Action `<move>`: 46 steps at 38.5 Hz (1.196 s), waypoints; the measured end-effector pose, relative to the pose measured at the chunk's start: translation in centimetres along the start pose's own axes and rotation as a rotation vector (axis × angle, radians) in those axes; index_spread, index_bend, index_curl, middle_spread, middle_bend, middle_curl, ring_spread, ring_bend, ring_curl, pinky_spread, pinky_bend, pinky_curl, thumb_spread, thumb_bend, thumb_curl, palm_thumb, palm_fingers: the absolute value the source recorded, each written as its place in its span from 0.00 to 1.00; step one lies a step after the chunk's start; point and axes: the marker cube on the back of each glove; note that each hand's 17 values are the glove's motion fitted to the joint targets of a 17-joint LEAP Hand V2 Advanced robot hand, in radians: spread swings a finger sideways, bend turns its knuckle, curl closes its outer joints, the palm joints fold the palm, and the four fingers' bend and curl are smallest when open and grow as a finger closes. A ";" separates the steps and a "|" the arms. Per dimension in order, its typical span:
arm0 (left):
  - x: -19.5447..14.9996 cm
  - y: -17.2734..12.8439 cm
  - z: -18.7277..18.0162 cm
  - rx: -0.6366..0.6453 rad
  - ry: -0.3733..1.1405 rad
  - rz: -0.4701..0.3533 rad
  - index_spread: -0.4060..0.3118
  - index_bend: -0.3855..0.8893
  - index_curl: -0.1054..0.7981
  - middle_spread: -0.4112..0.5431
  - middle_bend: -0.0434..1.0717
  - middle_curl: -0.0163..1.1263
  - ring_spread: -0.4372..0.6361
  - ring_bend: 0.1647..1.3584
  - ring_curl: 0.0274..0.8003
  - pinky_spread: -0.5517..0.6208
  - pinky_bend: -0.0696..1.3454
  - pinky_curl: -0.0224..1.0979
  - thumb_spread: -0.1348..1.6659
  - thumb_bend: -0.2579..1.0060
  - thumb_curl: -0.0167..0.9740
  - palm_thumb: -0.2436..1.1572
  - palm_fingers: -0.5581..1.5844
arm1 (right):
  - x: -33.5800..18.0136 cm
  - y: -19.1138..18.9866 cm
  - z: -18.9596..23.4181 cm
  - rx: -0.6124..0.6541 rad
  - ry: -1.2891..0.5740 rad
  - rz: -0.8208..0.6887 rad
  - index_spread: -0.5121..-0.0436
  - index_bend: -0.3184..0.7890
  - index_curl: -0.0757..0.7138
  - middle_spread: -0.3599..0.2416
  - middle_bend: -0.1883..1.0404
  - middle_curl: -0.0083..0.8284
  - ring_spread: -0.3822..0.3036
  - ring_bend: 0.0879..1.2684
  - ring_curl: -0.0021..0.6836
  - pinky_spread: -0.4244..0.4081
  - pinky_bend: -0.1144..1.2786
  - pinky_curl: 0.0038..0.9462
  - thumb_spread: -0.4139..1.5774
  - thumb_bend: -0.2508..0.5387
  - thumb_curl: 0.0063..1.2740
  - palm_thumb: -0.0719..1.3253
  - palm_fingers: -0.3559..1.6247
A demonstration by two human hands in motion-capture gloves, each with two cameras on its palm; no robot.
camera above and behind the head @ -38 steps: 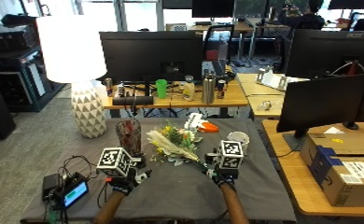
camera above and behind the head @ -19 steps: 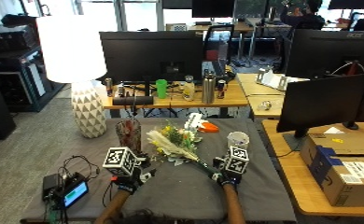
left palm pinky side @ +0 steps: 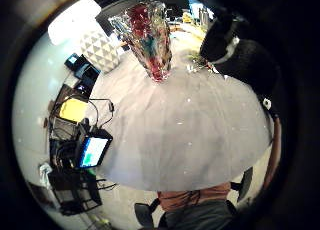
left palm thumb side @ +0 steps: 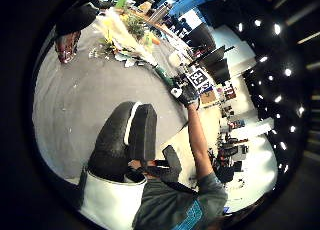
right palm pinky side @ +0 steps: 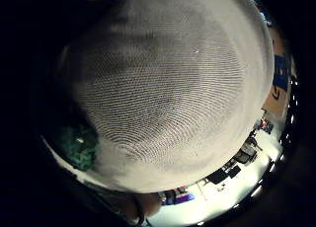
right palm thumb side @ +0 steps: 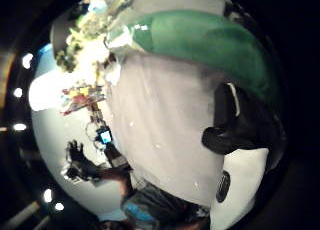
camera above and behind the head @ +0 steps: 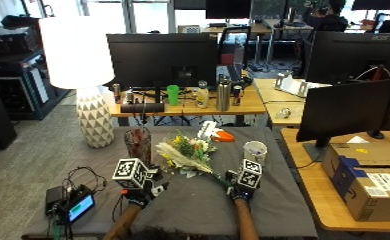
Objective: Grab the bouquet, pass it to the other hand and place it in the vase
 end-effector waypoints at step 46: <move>6.2 -5.2 -3.4 -0.043 0.643 0.111 0.37 0.42 0.53 0.41 0.20 0.28 0.49 0.27 0.38 0.60 0.30 0.38 0.67 0.19 0.30 0.33 0.57 | -8.5 2.4 -5.4 0.574 -0.706 -0.438 0.60 0.49 0.71 0.34 0.75 0.71 0.27 0.73 0.79 0.15 0.58 0.50 0.58 0.29 0.47 0.75 0.89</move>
